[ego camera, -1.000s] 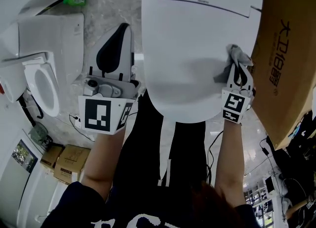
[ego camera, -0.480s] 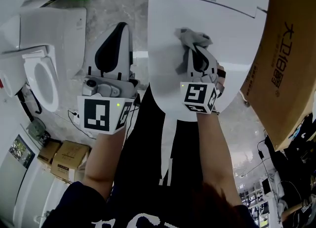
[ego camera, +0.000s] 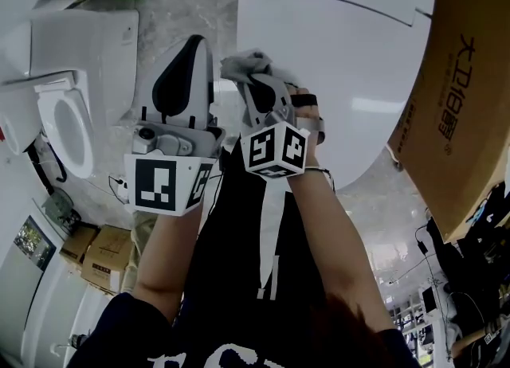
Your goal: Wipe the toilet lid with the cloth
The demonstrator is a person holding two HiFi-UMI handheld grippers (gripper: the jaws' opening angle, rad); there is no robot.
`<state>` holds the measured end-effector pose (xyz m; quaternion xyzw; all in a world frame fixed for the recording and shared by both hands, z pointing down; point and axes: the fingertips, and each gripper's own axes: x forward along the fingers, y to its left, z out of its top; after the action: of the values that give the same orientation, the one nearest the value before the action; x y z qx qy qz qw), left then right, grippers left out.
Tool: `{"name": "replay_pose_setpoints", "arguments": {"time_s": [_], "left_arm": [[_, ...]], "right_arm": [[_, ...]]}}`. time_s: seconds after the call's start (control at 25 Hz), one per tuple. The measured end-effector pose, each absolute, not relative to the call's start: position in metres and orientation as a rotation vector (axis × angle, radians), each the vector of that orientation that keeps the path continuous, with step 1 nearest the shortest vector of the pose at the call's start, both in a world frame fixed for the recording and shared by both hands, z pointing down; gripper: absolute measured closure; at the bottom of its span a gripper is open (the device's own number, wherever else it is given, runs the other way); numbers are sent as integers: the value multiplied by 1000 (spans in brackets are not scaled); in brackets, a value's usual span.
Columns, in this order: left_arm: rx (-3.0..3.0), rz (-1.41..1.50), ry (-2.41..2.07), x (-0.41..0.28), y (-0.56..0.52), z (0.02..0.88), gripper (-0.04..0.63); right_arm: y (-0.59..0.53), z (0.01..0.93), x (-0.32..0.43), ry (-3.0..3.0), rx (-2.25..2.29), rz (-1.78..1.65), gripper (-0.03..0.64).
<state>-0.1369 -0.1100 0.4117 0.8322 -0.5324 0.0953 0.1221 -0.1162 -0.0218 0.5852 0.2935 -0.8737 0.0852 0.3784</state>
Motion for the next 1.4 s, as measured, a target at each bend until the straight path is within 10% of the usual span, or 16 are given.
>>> {"name": "replay_pose_setpoints", "arguments": {"time_s": [0.88, 1.4], "left_arm": [[2479, 278, -1502, -116, -107, 406, 574], [2457, 268, -1547, -134, -95, 400, 574]], "right_arm": [[25, 593, 215, -1727, 1375, 372, 592], [24, 589, 64, -1958, 1207, 350, 592]]}}
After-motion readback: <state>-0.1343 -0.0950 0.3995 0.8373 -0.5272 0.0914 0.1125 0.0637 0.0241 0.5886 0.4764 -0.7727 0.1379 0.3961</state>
